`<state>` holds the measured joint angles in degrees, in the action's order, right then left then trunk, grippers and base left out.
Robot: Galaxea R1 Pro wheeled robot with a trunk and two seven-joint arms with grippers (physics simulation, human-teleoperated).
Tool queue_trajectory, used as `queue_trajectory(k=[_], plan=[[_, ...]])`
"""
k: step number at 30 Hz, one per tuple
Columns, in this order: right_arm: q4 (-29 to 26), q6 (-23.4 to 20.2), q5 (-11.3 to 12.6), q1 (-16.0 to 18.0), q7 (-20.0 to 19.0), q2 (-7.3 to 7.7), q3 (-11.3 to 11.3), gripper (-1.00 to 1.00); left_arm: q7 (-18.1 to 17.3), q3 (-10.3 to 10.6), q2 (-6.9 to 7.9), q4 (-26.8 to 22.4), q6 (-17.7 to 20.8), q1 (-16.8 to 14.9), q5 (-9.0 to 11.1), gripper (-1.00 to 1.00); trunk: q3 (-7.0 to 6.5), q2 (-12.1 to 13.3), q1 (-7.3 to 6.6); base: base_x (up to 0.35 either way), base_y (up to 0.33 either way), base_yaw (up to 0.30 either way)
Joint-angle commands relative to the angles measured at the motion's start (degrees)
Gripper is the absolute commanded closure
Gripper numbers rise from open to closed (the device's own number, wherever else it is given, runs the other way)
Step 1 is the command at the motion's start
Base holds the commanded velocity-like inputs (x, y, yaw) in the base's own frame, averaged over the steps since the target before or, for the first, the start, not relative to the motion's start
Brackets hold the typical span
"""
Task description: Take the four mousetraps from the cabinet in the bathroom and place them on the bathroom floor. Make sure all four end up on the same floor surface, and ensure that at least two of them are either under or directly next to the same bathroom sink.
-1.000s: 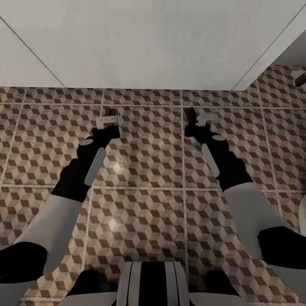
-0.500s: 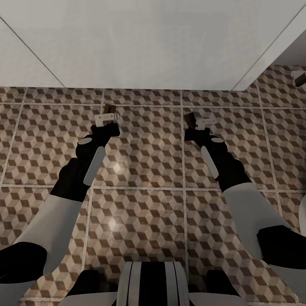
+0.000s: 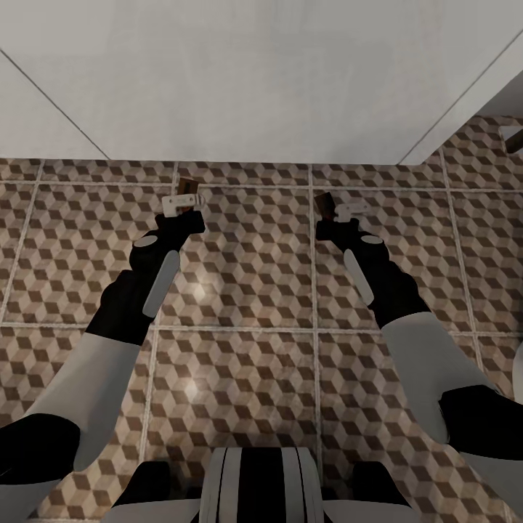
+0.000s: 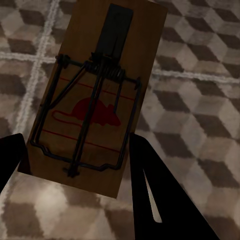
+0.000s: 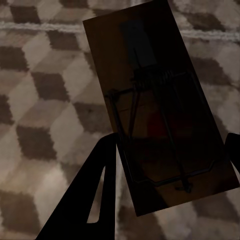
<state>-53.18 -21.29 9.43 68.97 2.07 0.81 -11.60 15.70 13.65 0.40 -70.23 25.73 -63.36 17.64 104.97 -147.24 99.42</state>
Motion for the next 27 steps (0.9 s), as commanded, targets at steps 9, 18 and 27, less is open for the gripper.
queue_trajectory(k=[9, 18, 27], plan=[[-0.08, -0.21, 0.59, 0.02, 0.22, 0.06, -0.26, 1.0, 0.55, 0.15, 0.04, -0.17, 0.19, -0.02, 0.46, 1.0, 0.03, -0.01, -0.01, 0.002, 0.0, 0.0], [-0.08, -0.21, 0.67, 0.02, 0.22, 0.06, -0.26, 1.0, 0.56, 0.15, 0.04, -0.24, 0.19, -0.02, 0.46, 1.0, 0.03, -0.01, -0.01, 0.0, 0.0, 0.0], [-0.13, -0.17, 0.76, 0.02, 0.22, 0.06, -0.32, 1.0, 0.56, 0.17, 0.04, -0.33, 0.19, -0.01, 0.49, 1.0, 0.03, -0.01, -0.01, 0.059, 0.0, 0.0]])
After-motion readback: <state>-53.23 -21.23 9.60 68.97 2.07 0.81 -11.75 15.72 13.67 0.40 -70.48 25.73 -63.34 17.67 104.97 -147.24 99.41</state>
